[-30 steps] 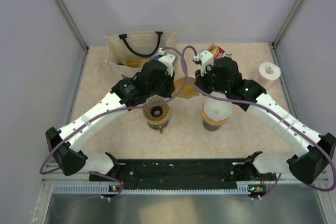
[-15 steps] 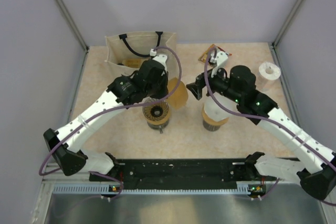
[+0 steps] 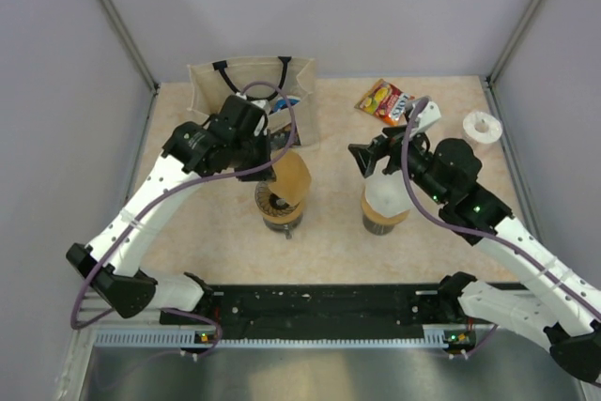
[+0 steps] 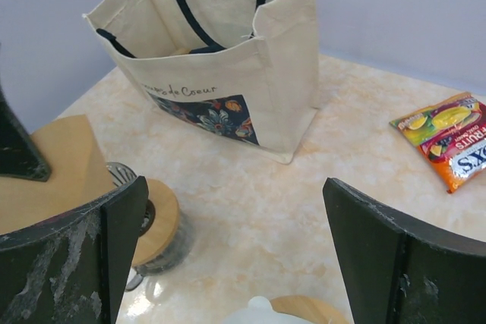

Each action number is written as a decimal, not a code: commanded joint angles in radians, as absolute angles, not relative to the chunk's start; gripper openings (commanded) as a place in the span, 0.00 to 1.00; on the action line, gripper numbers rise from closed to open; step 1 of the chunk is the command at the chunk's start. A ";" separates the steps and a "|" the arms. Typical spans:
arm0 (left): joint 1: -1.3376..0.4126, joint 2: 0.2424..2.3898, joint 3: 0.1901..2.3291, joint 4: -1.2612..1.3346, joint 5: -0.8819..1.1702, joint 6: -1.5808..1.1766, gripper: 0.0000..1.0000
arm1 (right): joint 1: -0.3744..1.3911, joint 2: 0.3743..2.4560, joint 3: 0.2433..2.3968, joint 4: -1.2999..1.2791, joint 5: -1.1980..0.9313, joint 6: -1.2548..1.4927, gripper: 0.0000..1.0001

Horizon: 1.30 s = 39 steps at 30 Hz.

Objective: Place the coffee filter in the dripper

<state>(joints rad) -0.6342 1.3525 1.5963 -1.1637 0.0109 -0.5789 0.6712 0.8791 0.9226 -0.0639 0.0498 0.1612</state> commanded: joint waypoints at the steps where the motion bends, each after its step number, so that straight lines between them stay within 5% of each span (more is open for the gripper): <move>1: -0.614 1.289 1.580 -1.235 0.057 -0.601 0.00 | 0.669 0.899 0.930 -0.054 0.097 0.170 0.99; 39: -0.437 1.437 1.394 -1.107 0.192 -0.502 0.00 | 0.669 0.891 0.916 -0.064 0.183 0.130 0.98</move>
<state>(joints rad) -0.4427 1.4208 1.3762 -1.1065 0.1623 -0.5243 0.6712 0.9104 0.9226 -0.0761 0.1646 0.1387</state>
